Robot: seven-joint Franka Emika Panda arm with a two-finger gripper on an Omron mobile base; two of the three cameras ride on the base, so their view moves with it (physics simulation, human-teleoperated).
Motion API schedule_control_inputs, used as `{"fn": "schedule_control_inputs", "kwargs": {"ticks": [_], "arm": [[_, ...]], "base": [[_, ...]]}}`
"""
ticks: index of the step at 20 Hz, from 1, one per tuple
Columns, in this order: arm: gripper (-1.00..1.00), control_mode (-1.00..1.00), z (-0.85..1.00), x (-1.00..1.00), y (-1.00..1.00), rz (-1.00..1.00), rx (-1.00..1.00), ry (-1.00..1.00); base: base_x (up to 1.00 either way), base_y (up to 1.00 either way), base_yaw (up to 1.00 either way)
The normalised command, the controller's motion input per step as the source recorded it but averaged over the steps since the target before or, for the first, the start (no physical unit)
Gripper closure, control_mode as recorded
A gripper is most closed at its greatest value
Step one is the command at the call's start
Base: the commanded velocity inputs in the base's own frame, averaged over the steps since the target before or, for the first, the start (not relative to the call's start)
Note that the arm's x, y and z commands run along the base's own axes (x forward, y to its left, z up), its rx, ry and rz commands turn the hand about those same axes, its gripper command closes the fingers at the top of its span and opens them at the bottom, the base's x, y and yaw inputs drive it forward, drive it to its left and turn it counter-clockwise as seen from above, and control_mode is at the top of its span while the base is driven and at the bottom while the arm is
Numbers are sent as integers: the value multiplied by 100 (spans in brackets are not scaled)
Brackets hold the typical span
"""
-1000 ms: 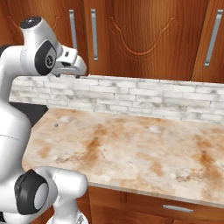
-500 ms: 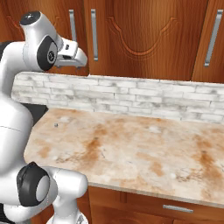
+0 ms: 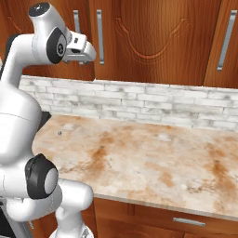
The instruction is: Pick the bar soap and dish brush from the cabinet and place them on the counter.
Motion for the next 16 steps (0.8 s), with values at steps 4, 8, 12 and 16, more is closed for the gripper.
{"fn": "schedule_control_inputs", "kwargs": {"ticks": [4, 8, 12, 16], "arm": [[-100, -100, 4, 46, 0, 0, 0, 0], [-100, -100, 0, 39, 0, 0, 0, 0], [-100, -100, 0, 33, 0, 0, 0, -3], [-100, -100, 0, 23, -1, 0, 0, -12]], "base": [[0, 0, 0], [0, 0, 0], [0, 0, 0], [0, 0, 0]]}}
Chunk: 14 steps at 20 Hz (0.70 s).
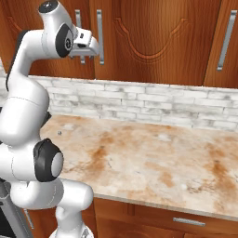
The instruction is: Pick the bar soap and dish brush from the cabinet and place them on the counter.
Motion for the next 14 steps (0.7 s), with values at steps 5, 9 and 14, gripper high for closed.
{"fn": "schedule_control_inputs", "kwargs": {"ticks": [5, 9, 14], "arm": [[-100, -100, 6, 7, 0, 0, 0, -25], [-100, -100, 2, 26, -4, 0, 2, -22], [-100, -100, 17, 28, -5, 0, 4, -14]], "base": [[0, 0, 0], [0, 0, 0], [0, 0, 0]]}}
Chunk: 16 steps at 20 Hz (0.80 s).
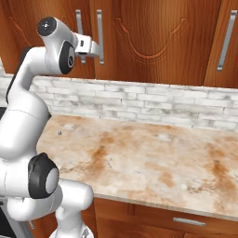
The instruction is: Pick the bar soap and dish brush from the cabinet and place them on the counter.
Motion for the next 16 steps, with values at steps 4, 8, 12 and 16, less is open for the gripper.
{"fn": "schedule_control_inputs", "kwargs": {"ticks": [4, 8, 12, 16], "arm": [[-100, -100, 33, 21, -1, 0, 4, -8], [-100, -100, 29, 29, 0, -1, 2, -2], [-100, -100, 27, 30, 0, -2, 1, 5], [-100, -100, 36, 6, 0, -2, 1, 2]], "base": [[0, 0, 0], [0, 0, 0], [0, 0, 0], [0, 0, 0]]}}
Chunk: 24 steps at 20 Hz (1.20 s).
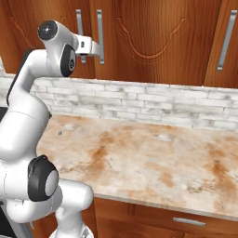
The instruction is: Pick the bar soap and dish brush from the cabinet and place them on the counter.
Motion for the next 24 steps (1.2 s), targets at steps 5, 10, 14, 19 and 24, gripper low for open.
{"fn": "schedule_control_inputs", "kwargs": {"ticks": [5, 10, 14, 19, 24], "arm": [[-100, -100, 39, 0, 0, 0, 2, -2], [-100, -100, 36, 10, 0, -1, 2, -1], [-100, -100, 31, 21, 0, -1, 1, 0], [-100, -100, 6, 34, -10, 0, 2, -2], [100, -100, -3, 35, -4, 0, 2, -12]], "base": [[0, 0, 0], [0, 0, 0], [0, 0, 0], [0, 0, 0], [0, 0, 0]]}}
